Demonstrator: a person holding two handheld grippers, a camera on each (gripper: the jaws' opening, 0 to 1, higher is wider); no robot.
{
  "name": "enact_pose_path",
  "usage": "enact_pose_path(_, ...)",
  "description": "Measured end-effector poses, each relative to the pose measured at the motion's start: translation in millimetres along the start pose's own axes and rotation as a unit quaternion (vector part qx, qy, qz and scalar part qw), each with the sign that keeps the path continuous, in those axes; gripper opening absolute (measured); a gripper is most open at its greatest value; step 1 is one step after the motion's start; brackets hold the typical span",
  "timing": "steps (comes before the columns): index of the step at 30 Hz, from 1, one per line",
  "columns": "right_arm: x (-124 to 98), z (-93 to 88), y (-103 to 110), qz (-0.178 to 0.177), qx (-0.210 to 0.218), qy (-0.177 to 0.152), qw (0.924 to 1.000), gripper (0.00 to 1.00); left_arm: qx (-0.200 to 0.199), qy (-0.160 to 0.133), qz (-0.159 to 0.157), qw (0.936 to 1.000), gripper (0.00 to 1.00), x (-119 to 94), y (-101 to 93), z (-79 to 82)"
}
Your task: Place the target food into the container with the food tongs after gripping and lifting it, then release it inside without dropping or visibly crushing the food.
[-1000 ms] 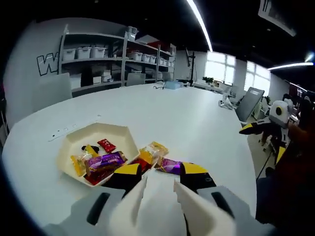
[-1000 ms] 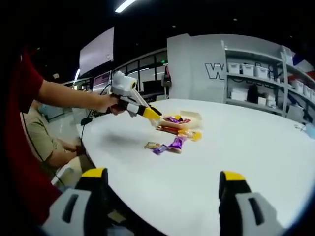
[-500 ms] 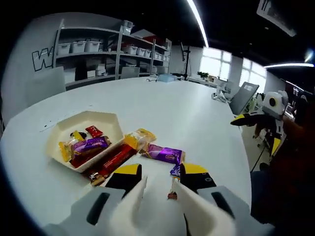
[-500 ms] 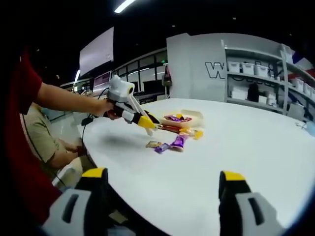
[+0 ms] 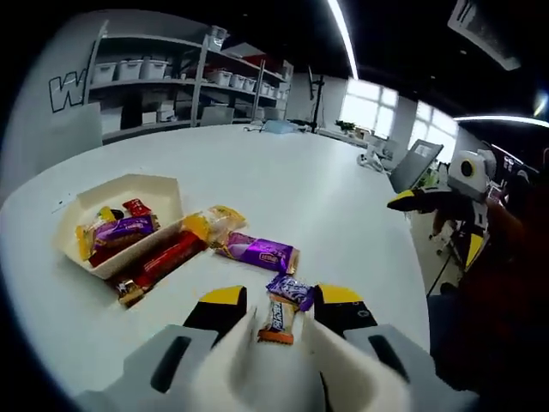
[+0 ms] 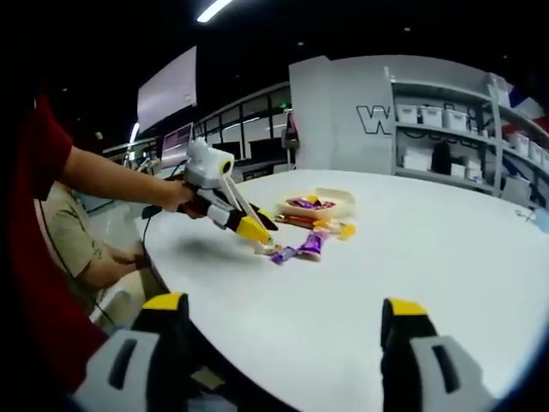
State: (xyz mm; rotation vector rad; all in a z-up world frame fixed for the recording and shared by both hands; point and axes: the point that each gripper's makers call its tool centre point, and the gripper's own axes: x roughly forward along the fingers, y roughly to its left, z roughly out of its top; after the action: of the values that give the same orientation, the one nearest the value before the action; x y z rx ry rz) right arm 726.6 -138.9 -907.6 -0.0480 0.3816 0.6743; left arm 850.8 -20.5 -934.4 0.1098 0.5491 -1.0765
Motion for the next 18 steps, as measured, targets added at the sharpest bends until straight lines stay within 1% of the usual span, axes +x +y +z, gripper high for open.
enact_pose_path(8,3.3,-3.7,-1.4,0.000,0.002,0.004,1.0000,0.92,0.003,-0.001,0.000,1.0000,0.29,1.0,0.6,-1.5)
enact_pose_path(11,4.6,-5.5,-1.2,0.001,-0.001,0.009,1.0000,0.92,0.022,-0.001,-0.003,0.9997,0.28,0.7,-0.7,-2.2)
enact_pose_path(12,4.8,-6.2,-1.2,0.001,-0.001,0.010,0.9999,0.92,0.035,0.000,-0.001,0.9994,0.27,0.9,-0.9,-2.6)
enact_pose_path(14,5.2,-6.4,0.3,0.009,0.010,0.009,0.9999,0.93,0.055,0.002,0.000,0.9985,0.26,1.2,-1.9,-3.3)
enact_pose_path(16,5.5,-6.1,0.1,0.009,0.012,0.008,0.9999,0.93,0.052,0.001,0.002,0.9986,0.26,1.1,-1.9,-2.8)
enact_pose_path(17,5.8,-6.0,-0.3,0.009,0.010,0.007,0.9999,0.93,0.037,-0.001,0.008,0.9993,0.25,0.8,0.2,-2.6)
enact_pose_path(18,6.3,-6.5,-0.6,0.008,0.010,0.009,0.9999,0.93,0.039,-0.002,0.008,0.9992,0.24,0.7,1.4,-2.3)
